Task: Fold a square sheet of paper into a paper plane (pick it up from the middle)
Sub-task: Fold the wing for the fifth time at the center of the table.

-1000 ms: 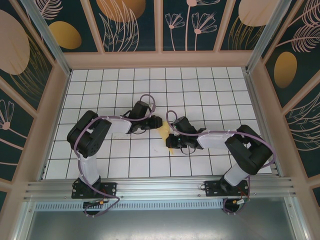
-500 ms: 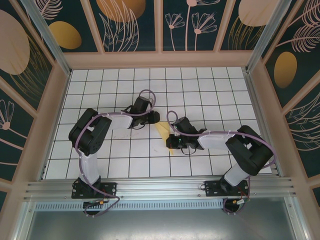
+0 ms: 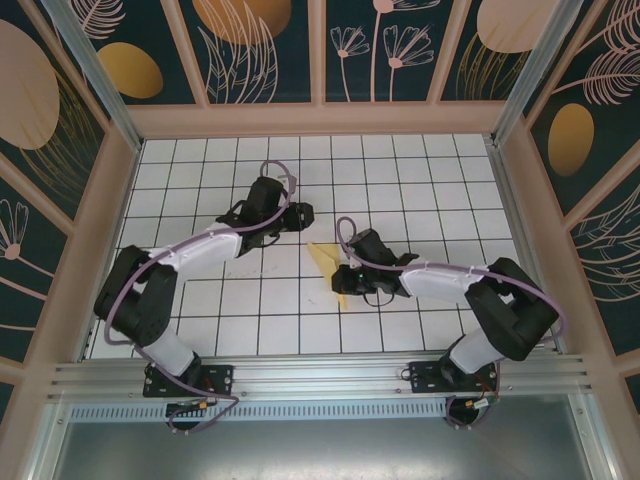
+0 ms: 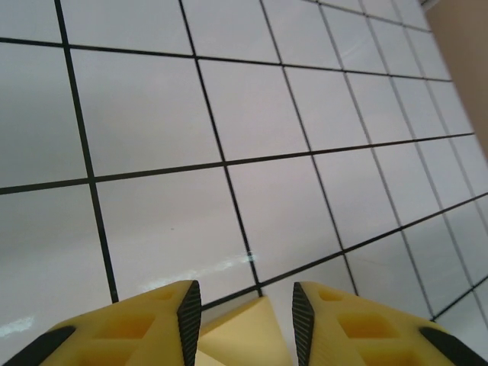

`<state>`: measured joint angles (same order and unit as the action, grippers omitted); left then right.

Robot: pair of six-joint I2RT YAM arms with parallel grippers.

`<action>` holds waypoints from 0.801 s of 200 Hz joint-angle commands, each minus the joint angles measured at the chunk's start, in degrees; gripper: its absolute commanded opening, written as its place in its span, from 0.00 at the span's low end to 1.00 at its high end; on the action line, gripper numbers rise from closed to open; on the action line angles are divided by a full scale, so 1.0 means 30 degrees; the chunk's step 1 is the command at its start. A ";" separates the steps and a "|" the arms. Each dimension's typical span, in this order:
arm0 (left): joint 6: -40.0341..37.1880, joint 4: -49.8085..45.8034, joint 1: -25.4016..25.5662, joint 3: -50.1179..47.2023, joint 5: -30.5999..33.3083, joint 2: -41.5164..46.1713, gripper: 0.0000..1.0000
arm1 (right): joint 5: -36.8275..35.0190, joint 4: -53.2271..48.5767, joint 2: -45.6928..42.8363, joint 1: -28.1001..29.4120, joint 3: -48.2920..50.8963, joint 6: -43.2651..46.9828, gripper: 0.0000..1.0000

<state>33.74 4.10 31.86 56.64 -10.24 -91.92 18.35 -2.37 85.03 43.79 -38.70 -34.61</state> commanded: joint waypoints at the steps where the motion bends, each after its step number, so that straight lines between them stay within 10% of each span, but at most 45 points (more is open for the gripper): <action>1: 0.1745 0.0434 -0.0054 -0.1814 -0.0826 0.1397 0.41 | 0.0039 -0.1143 -0.1684 -0.0095 -0.1149 0.0650 0.13; 160: 0.6791 -0.1162 0.4418 -0.2896 0.2524 0.0840 0.57 | 0.0166 -0.1070 -0.4577 -0.4808 0.1089 0.1428 0.31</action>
<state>51.66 5.34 43.46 44.03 -6.17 -85.65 17.63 -7.75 70.46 30.44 -36.71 -30.55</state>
